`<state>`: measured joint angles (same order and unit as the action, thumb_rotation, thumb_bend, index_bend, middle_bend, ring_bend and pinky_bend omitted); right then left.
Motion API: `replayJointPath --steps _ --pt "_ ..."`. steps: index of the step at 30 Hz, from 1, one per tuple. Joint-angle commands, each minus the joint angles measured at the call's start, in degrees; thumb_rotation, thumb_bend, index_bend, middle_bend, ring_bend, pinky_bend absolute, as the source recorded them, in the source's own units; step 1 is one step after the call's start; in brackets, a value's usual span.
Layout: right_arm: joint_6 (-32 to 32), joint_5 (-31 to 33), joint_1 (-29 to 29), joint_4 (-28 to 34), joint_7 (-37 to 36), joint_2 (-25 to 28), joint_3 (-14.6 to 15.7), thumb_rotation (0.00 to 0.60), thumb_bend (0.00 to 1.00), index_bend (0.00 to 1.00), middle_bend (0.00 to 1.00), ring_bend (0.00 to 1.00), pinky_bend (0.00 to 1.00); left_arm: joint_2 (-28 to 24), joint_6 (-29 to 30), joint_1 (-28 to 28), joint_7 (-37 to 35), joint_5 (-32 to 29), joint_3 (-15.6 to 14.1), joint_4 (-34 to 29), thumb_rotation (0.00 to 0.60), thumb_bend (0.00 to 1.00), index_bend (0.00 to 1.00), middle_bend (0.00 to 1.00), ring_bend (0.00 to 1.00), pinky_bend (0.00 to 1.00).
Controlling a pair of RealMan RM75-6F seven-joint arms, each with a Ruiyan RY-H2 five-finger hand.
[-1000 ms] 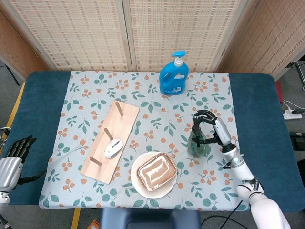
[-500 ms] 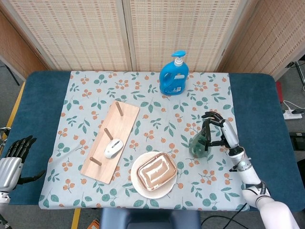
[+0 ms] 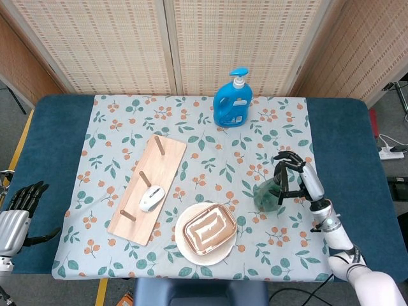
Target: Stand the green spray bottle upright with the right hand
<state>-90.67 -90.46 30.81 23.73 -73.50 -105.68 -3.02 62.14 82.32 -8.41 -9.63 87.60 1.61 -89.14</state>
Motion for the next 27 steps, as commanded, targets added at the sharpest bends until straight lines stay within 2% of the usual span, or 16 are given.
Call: replayJointPath --steps 1,7,16,27 --pt "0.1 0.0 -0.2 0.1 0.1 0.0 0.0 0.6 0.09 0.64 0.6 0.29 0.23 0.0 0.0 0.0 0.0 0.0 0.0 0.0 0.6 0.14 0.0 0.0 0.0 0.03" --pt "0.3 0.0 -0.4 0.0 0.0 -0.1 -0.1 0.6 0.08 0.62 0.6 0.29 0.23 0.0 0.0 0.0 0.0 0.0 0.0 0.0 0.6 0.14 0.0 0.0 0.0 0.03" --pt "0.8 -0.2 -0.6 -0.8 -0.3 -0.4 0.0 0.6 0.0 0.54 0.6 0.29 0.23 0.0 0.0 0.0 0.0 0.0 0.0 0.0 0.6 0.14 0.0 0.0 0.0 0.03" --pt "0.8 -0.8 -0.6 -1.3 0.0 -0.7 0.4 0.6 0.0 0.44 0.6 0.27 0.23 0.0 0.0 0.0 0.0 0.0 0.0 0.0 0.6 0.14 0.0 0.0 0.0 0.03"
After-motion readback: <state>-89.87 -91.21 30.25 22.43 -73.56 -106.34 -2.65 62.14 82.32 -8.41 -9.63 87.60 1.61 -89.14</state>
